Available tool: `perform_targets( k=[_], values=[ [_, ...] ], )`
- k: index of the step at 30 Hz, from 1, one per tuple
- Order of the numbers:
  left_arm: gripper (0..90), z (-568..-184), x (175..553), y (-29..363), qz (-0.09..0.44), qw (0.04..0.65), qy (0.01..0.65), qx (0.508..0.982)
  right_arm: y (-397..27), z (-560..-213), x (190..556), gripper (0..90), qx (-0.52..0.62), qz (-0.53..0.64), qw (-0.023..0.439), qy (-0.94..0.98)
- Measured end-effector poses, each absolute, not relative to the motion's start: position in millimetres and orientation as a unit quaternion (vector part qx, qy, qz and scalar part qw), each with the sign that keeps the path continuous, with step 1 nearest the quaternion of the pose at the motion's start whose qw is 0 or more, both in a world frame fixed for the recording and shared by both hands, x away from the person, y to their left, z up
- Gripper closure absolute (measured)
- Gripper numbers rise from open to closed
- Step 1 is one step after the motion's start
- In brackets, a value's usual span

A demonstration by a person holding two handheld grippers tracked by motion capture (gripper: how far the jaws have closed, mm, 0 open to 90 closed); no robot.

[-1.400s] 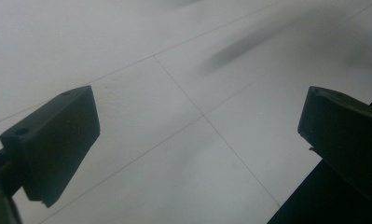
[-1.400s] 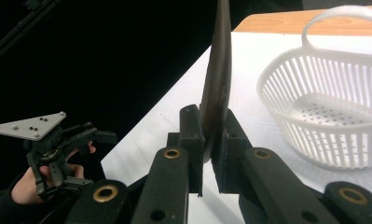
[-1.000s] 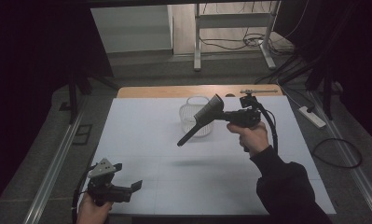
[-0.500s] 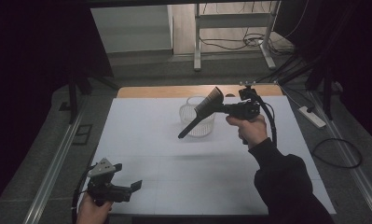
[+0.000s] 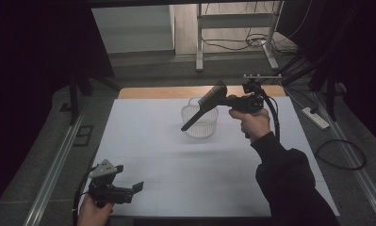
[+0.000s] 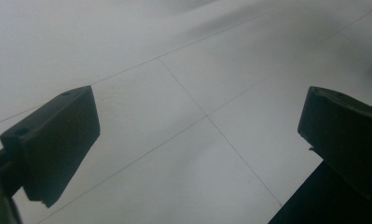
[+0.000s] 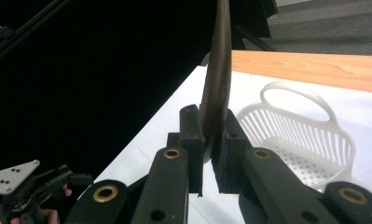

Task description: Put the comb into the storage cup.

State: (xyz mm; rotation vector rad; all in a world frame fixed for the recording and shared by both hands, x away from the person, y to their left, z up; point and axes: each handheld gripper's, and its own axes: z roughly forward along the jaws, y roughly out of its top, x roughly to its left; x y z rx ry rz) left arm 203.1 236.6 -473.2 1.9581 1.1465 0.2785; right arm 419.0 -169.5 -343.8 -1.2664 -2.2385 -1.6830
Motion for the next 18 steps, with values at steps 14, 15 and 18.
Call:
perform_targets(
  k=[14, 15, 18],
  values=[
    [0.0, -473.4, 203.8, 237.7, 0.110, 0.415, 0.462, 0.776, -169.6, -335.2, 430.7, 83.5, -0.429, -0.546, 0.016, -0.720],
    [0.0, -473.4, 203.8, 237.8, 0.110, 0.415, 0.462, 0.776, -169.5, -334.8, 431.6, 83.5, -0.429, -0.546, 0.014, -0.719],
    [0.0, -473.4, 203.8, 237.8, 0.109, 0.414, 0.463, 0.776, -169.9, -333.6, 434.1, 83.5, -0.430, -0.548, 0.010, -0.718]
  ],
)
